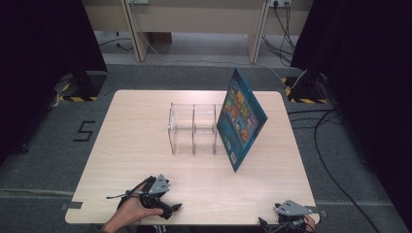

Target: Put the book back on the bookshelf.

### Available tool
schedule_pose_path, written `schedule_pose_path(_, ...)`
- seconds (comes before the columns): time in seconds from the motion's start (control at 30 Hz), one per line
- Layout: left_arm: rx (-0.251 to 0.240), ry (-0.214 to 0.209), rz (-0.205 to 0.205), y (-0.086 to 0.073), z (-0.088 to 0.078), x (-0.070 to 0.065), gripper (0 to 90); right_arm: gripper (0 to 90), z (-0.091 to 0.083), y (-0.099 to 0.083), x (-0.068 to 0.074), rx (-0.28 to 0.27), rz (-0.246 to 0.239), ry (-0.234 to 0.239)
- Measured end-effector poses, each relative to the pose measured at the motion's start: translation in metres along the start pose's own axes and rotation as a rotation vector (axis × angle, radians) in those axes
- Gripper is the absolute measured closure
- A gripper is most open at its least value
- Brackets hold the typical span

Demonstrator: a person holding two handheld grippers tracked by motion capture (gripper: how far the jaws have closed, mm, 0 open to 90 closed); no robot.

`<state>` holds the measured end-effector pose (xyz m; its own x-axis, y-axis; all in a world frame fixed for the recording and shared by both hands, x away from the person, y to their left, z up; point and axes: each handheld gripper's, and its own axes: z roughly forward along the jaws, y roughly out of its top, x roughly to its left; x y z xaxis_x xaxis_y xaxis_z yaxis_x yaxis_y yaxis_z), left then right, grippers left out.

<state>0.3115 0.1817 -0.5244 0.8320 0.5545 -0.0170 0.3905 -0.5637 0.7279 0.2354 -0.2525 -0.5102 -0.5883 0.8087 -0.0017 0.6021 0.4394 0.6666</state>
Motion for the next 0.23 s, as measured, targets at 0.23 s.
schedule_pose_path(0.23, 0.001, 0.000, 0.000, 0.0000, 0.0000, 0.0000, 2.0, 21.4, 0.0001, -0.0001, 0.0000, 0.001, -0.002, 0.000)
